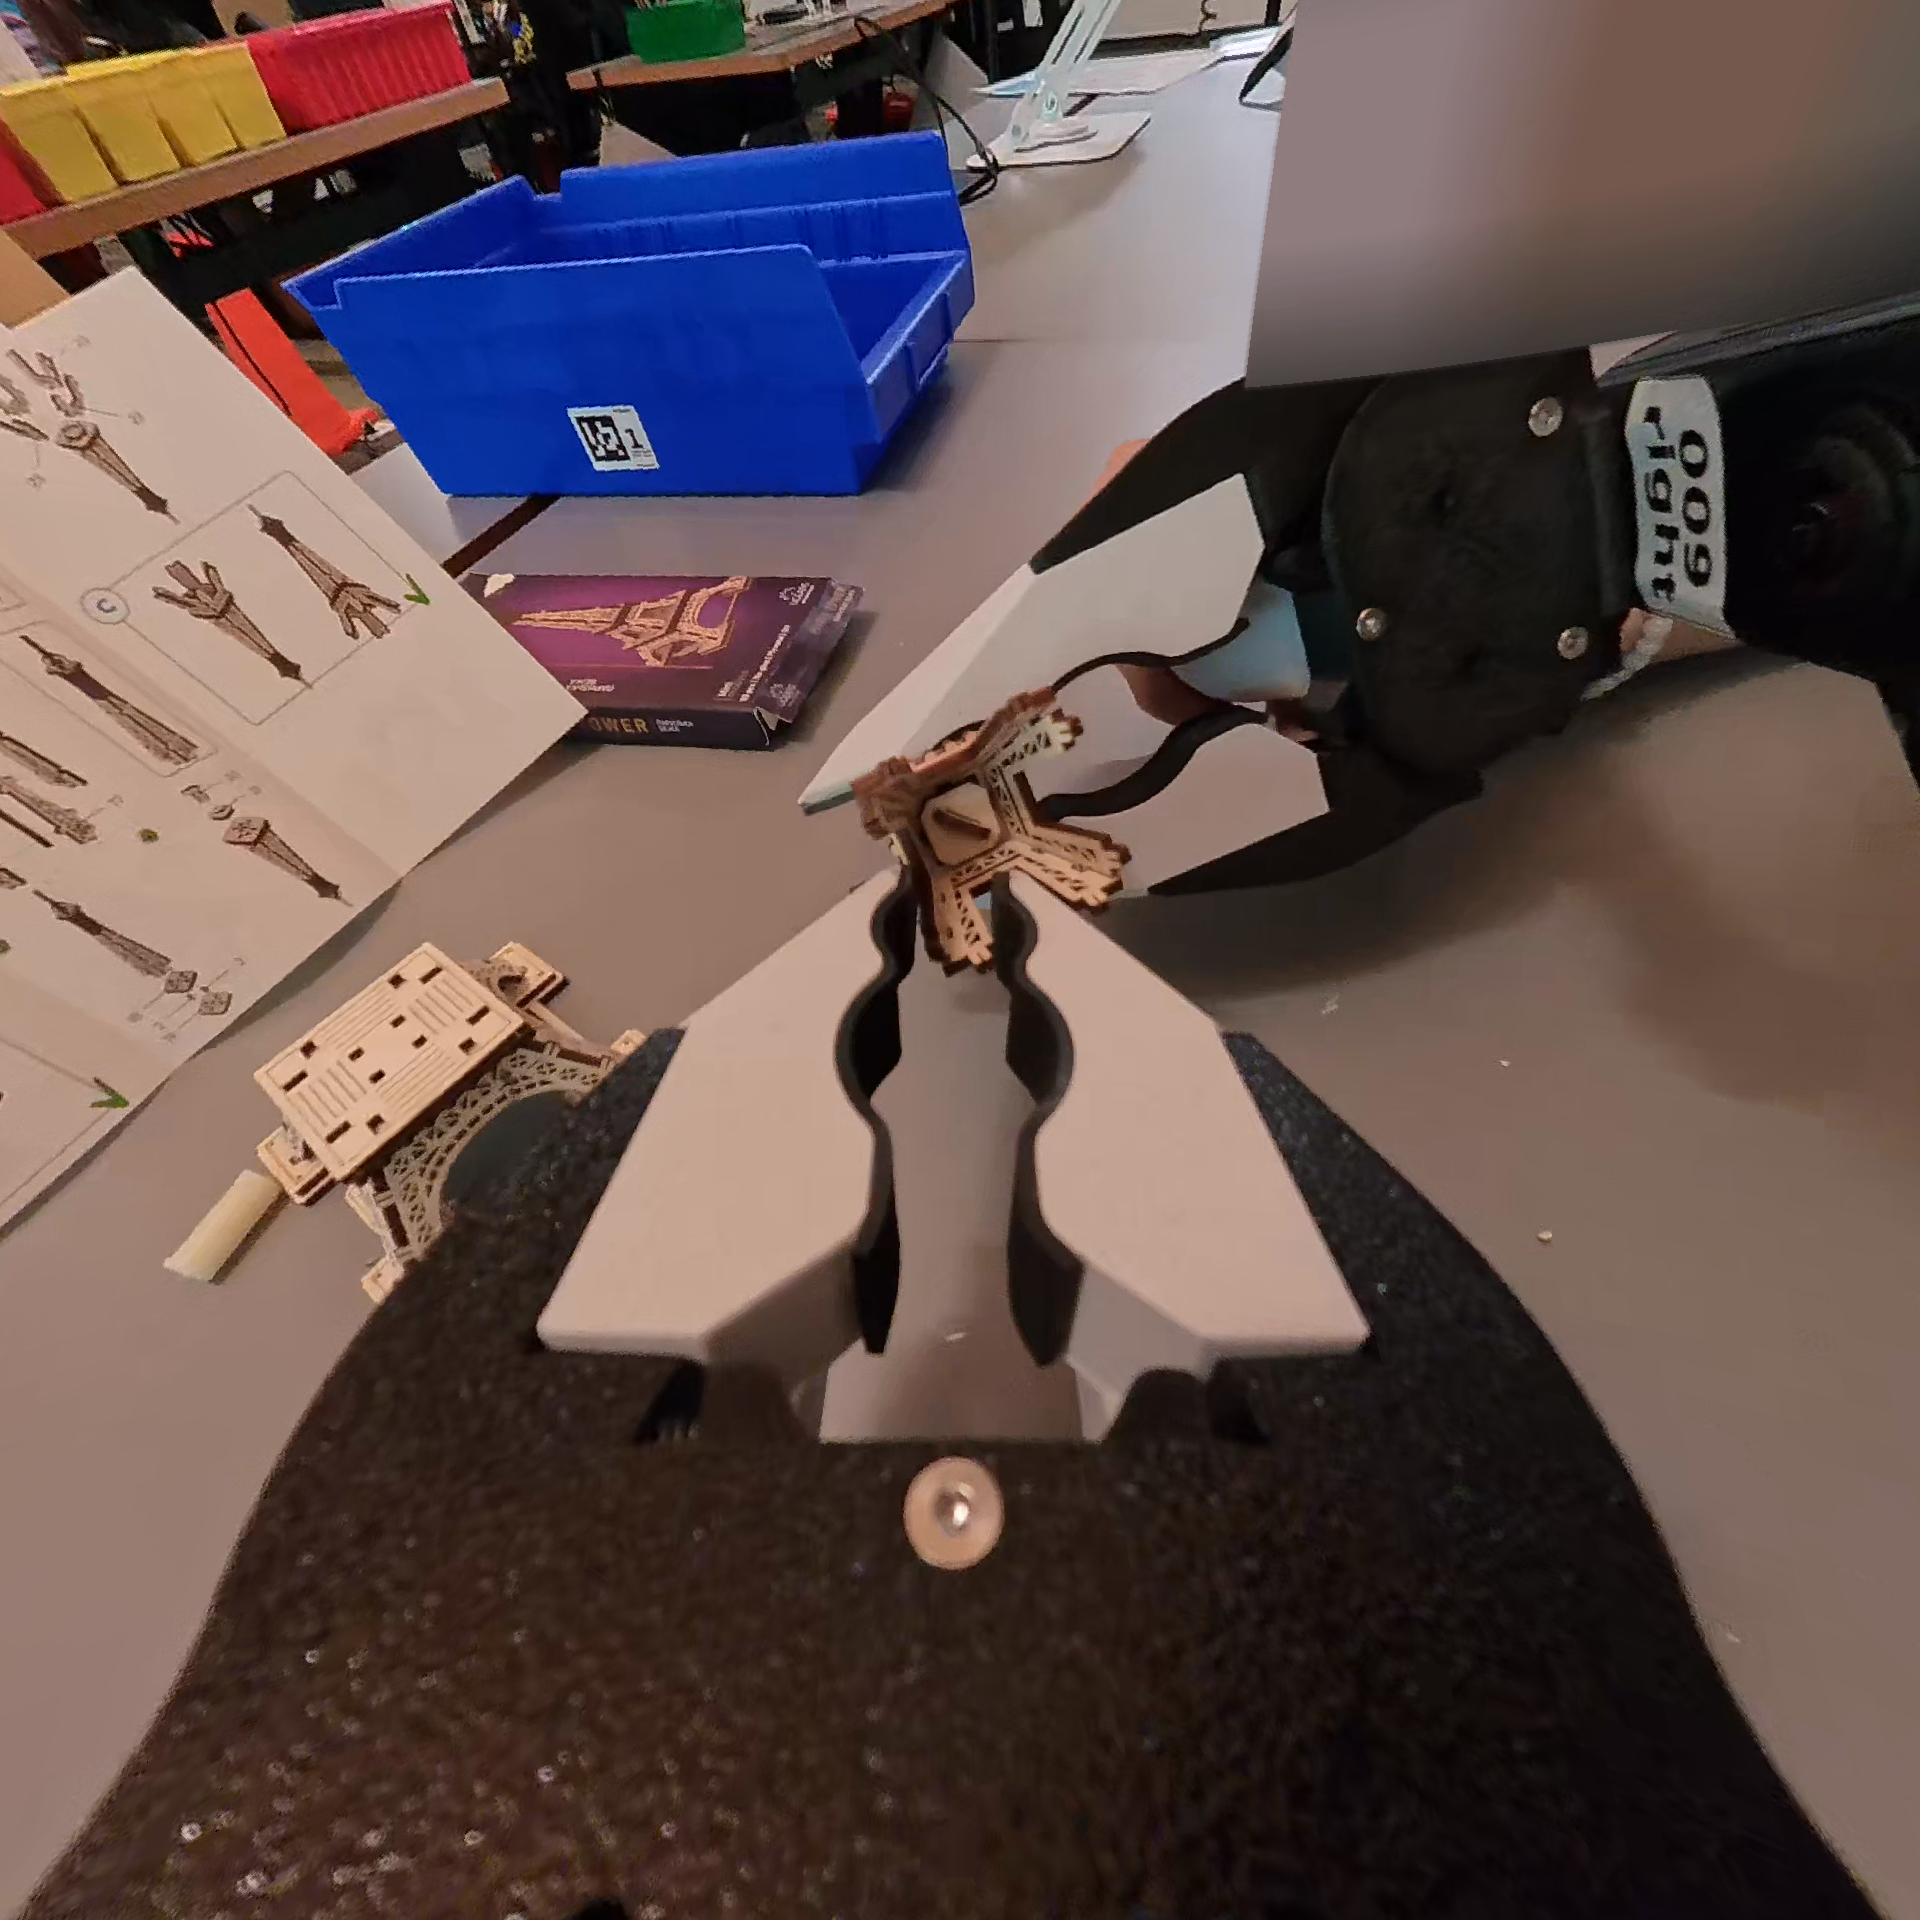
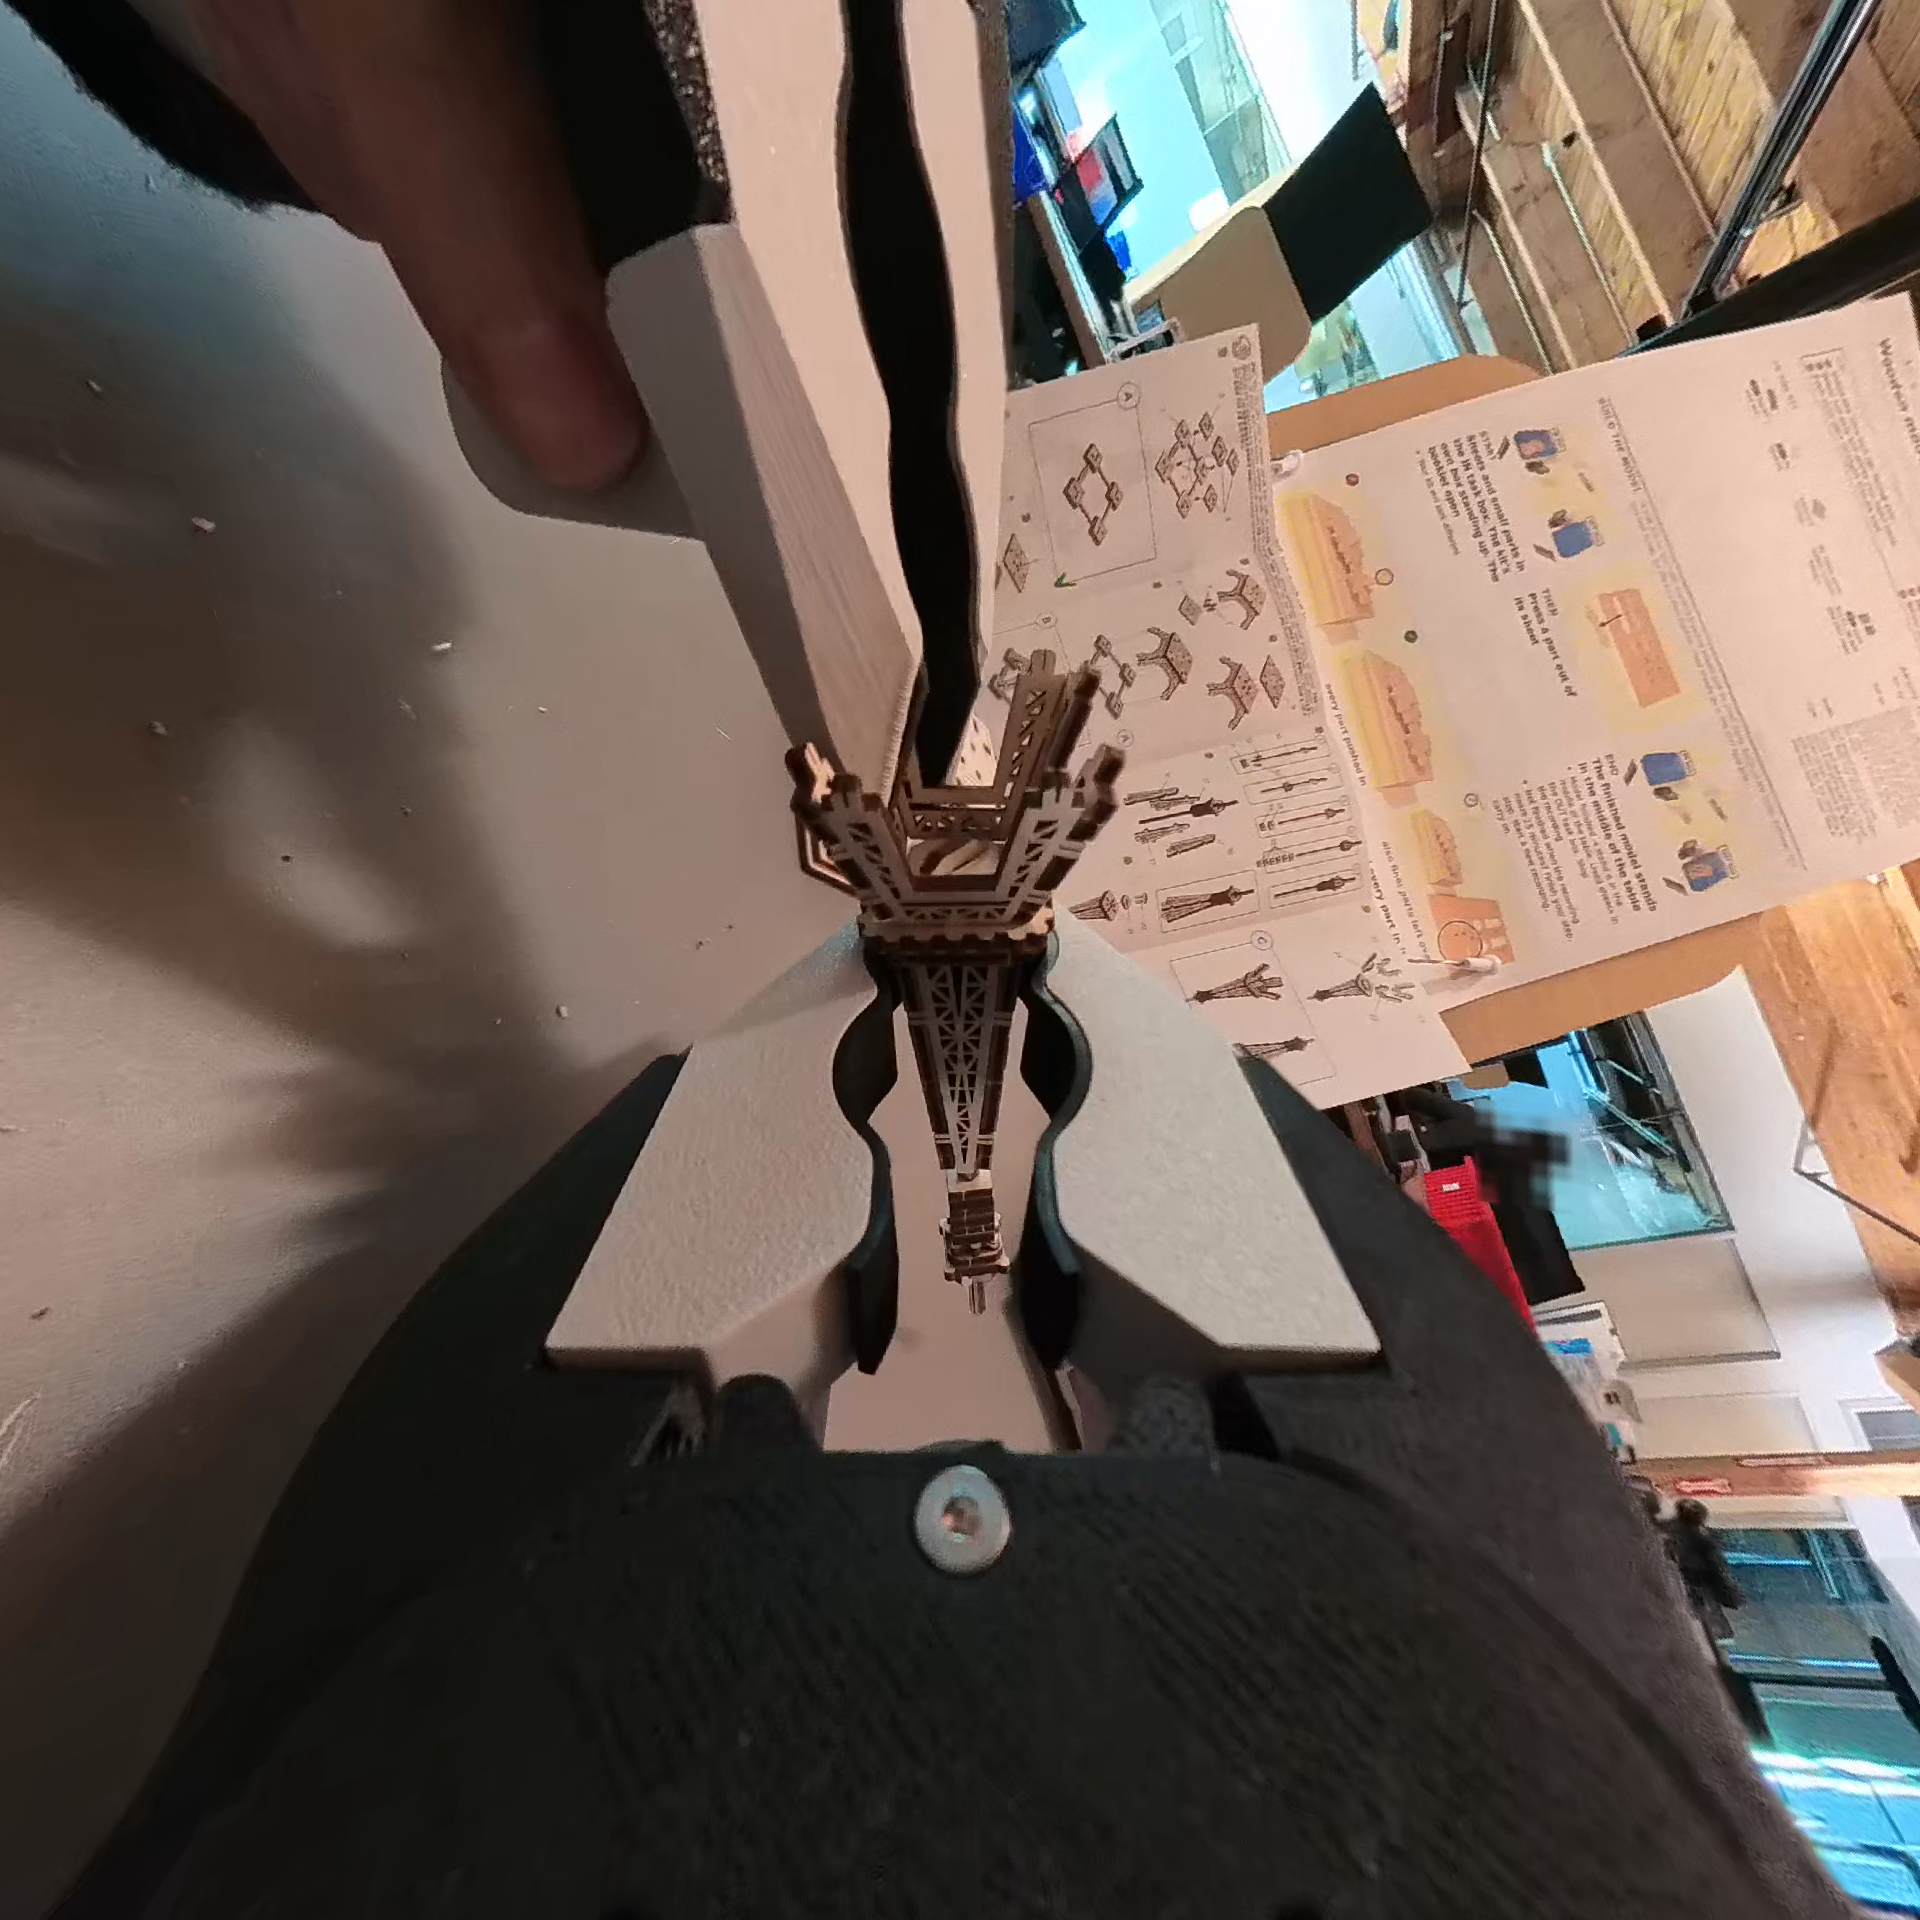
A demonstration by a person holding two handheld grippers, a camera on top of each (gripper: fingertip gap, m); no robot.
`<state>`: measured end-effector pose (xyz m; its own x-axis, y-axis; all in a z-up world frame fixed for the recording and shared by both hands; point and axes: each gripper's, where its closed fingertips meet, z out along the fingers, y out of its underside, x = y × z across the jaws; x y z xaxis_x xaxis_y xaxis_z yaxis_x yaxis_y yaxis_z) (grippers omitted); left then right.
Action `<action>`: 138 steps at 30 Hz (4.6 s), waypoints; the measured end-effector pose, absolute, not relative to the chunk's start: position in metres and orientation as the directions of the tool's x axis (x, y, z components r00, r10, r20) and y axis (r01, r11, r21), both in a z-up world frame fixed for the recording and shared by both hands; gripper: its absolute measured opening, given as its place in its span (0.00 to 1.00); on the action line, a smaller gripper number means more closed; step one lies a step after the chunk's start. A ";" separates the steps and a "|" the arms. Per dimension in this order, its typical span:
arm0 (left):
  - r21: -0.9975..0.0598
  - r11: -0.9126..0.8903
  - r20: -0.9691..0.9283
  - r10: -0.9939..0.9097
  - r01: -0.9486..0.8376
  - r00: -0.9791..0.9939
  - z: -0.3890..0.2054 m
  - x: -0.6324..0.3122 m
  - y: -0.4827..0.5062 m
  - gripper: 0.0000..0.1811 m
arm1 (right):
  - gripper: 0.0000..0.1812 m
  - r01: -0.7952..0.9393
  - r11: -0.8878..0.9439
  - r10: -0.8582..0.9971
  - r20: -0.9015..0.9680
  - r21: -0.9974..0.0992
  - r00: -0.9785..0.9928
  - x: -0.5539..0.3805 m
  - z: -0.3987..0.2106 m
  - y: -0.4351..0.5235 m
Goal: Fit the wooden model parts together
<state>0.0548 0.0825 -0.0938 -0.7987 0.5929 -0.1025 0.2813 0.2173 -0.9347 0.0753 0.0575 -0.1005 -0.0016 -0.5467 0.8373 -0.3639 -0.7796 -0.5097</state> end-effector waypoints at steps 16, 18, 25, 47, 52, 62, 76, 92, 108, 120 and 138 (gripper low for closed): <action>-0.928 0.199 -0.162 0.549 0.316 -0.820 -0.094 0.057 0.078 0.06 | 0.09 -0.391 -0.765 -0.554 0.832 -0.512 -0.006 0.078 -0.105 0.051; -0.929 0.196 -0.162 0.547 0.314 -0.821 -0.093 0.057 0.078 0.06 | 0.09 -0.385 -0.767 -0.551 0.834 -0.513 -0.014 0.078 -0.103 0.051; -0.930 0.183 -0.176 0.538 0.318 -0.824 -0.093 0.057 0.077 0.06 | 0.09 -0.397 -0.772 -0.534 0.845 -0.496 -0.016 0.079 -0.101 0.049; -0.977 -0.133 -0.213 0.511 0.168 -0.833 -0.014 0.060 0.094 0.15 | 0.10 -0.132 0.250 -0.942 -0.272 -0.959 0.198 0.054 -0.033 0.045; -0.975 -0.119 -0.221 0.524 0.186 -0.823 -0.021 0.052 0.091 0.13 | 0.10 -0.157 0.550 -0.753 -0.568 -0.821 0.332 0.049 -0.031 0.052; -0.955 -0.160 -0.298 0.553 0.251 -0.778 -0.012 0.047 0.091 0.13 | 0.10 -0.299 0.691 -0.431 -0.707 -0.658 0.560 0.042 -0.024 0.092; -0.845 -0.146 -0.465 0.676 0.515 -0.572 -0.018 0.027 0.092 0.13 | 0.10 -0.390 0.678 -0.217 -0.676 -0.623 0.704 0.029 -0.019 0.123; -0.793 -0.160 -0.471 0.773 0.589 -0.424 -0.024 0.019 0.107 0.12 | 0.10 -0.437 0.648 -0.206 -0.697 -0.623 0.687 0.031 -0.026 0.135; -0.731 -0.163 -0.590 0.640 0.663 -0.493 -0.030 0.037 0.086 0.07 | 0.20 -0.350 0.696 -0.324 -0.709 -0.627 0.626 0.039 -0.038 0.116; -0.887 -0.013 -0.330 0.719 0.463 -0.612 -0.055 0.055 0.090 0.07 | 0.24 -0.024 -0.043 -0.951 0.034 -0.999 0.307 0.041 -0.034 0.072; -0.808 0.043 -0.336 0.785 0.588 -0.520 -0.082 0.037 0.095 0.07 | 0.11 -0.253 -0.517 -0.826 0.399 -0.818 0.397 0.034 -0.077 0.097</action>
<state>0.0371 0.0954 -0.0816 -0.5196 0.7855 -0.3362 0.5880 0.0433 -0.8077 0.0343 0.0965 -0.0768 0.3974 -0.8262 0.3994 -0.2533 -0.5171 -0.8176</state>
